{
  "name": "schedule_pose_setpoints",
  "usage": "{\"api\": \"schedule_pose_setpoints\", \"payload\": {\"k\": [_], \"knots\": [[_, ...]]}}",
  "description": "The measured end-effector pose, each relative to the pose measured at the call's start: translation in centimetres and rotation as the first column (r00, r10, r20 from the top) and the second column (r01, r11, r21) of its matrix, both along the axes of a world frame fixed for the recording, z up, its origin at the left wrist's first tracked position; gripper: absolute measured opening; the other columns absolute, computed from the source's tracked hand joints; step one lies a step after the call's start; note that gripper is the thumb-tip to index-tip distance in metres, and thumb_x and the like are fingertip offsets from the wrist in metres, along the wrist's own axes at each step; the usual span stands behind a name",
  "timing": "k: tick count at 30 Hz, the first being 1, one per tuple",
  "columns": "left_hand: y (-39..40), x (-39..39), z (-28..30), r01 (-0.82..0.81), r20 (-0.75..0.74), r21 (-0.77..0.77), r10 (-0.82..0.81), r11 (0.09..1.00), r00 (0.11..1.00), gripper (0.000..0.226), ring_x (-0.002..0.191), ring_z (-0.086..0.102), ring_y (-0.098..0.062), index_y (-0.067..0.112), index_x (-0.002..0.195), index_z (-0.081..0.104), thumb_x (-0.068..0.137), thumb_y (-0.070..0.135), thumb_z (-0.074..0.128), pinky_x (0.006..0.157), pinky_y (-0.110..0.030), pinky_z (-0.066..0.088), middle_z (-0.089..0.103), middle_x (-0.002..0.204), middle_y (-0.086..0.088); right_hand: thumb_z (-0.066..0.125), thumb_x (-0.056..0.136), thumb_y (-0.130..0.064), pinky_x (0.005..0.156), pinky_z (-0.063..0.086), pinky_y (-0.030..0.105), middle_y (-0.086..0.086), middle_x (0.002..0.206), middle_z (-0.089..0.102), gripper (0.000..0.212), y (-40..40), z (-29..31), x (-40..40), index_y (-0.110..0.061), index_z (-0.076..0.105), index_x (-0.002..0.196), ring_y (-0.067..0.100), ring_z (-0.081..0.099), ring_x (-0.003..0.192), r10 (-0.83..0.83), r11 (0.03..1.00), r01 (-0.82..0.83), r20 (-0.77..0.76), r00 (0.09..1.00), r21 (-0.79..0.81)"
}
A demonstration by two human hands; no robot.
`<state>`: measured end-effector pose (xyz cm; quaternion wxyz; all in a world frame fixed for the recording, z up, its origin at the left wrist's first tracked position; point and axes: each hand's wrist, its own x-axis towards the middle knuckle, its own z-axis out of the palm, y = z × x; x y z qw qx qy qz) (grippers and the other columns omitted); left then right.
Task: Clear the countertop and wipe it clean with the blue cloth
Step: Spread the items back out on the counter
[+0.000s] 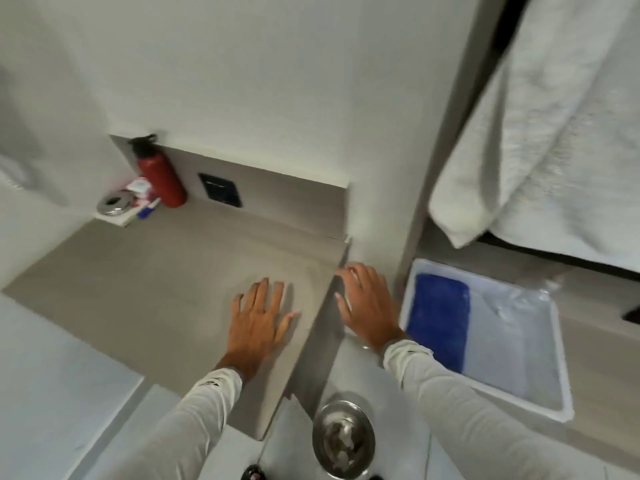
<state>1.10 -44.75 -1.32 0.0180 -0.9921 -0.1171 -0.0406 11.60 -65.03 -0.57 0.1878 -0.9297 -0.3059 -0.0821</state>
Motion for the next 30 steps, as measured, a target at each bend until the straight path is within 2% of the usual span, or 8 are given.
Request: {"api": "schedule_pose_setpoints", "payload": {"k": [3,6,10,15,19,22,26,30], "knots": [[5.9,-3.8,-0.2,-0.108,-0.035,0.018,0.109,0.994,0.993,0.070,0.117,0.062,-0.034,0.015,0.135,0.057,0.095,0.061,0.021,0.094,-0.050,0.050,0.060,0.135,-0.018,0.067,0.081,-0.040,0.106,0.042,0.046,0.014,0.146,0.051,0.068,6.6,0.1,-0.3,-0.016,0.052,0.144,0.036,0.051,0.130,0.122,0.980,-0.132,-0.075,0.990,-0.151],[11.8,-6.8,-0.9,-0.165,-0.055,0.022,0.166,0.986,0.985,0.077,0.116,0.064,-0.034,0.016,0.135,0.058,0.096,0.062,0.009,0.091,-0.050,0.052,0.060,0.135,-0.018,0.060,0.085,-0.052,0.113,0.032,0.046,0.016,0.157,0.038,0.080,13.6,-0.5,-0.4,-0.019,0.037,0.154,0.034,0.039,0.142,0.226,0.934,-0.244,-0.096,0.969,-0.261],[21.4,-7.7,-2.1,-0.216,-0.087,0.012,0.217,0.976,0.972,0.073,0.118,0.062,-0.034,0.018,0.137,0.054,0.091,0.067,0.027,0.093,-0.051,0.051,0.059,0.137,-0.017,0.054,0.090,-0.061,0.120,0.022,0.048,0.015,0.165,0.020,0.085,25.1,-1.4,-0.2,-0.024,0.021,0.160,0.032,0.023,0.151,0.278,0.899,-0.313,-0.154,0.948,-0.307],[36.4,-2.7,-1.2,-0.250,-0.031,-0.027,0.249,0.968,0.968,0.068,0.115,0.064,-0.033,0.016,0.134,0.055,0.087,0.062,0.041,0.091,-0.047,0.052,0.060,0.134,-0.017,0.064,0.091,-0.051,0.120,0.030,0.046,0.017,0.163,0.023,0.092,40.1,-0.9,2.0,-0.018,0.013,0.161,0.035,0.028,0.150,0.115,0.978,-0.174,-0.398,0.910,-0.116],[47.6,1.9,1.3,-0.297,-0.014,-0.122,0.297,0.947,0.955,0.067,0.125,0.051,-0.035,0.012,0.145,0.037,0.090,0.045,0.057,0.098,-0.046,0.044,0.045,0.144,-0.017,0.071,0.090,-0.029,0.116,0.038,0.046,0.018,0.158,0.031,0.091,48.9,0.6,4.3,-0.011,0.016,0.160,0.037,0.039,0.143,0.016,0.999,0.007,-0.498,0.867,0.044],[54.0,5.8,2.7,-0.272,-0.052,-0.174,0.267,0.947,0.962,0.065,0.126,0.046,-0.035,0.012,0.146,0.032,0.091,0.033,0.057,0.098,-0.046,0.044,0.040,0.144,-0.016,0.075,0.087,-0.023,0.116,0.038,0.044,0.018,0.156,0.034,0.090,53.2,2.1,6.7,-0.008,0.022,0.157,0.036,0.039,0.143,-0.028,0.970,0.153,-0.537,0.843,0.189],[59.7,10.9,3.2,-0.206,-0.123,-0.294,0.177,0.934,0.977,0.061,0.127,0.044,-0.037,0.014,0.140,0.040,0.084,0.017,0.065,0.100,-0.045,0.043,0.040,0.143,-0.015,0.083,0.079,-0.022,0.119,0.036,0.040,0.017,0.154,0.042,0.092,57.1,3.4,10.4,-0.007,0.030,0.153,0.032,0.042,0.143,-0.063,0.873,0.324,-0.575,0.816,0.364],[62.7,15.0,2.3,-0.141,-0.195,-0.336,0.078,0.931,0.978,0.075,0.120,0.051,-0.036,0.021,0.139,0.040,0.074,0.026,0.077,0.097,-0.046,0.049,0.048,0.133,-0.012,0.091,0.070,-0.027,0.112,0.039,0.034,0.010,0.145,0.052,0.095,60.0,3.1,13.4,-0.015,0.037,0.147,0.028,0.050,0.135,-0.053,0.822,0.365,-0.580,0.813,0.437]]}}
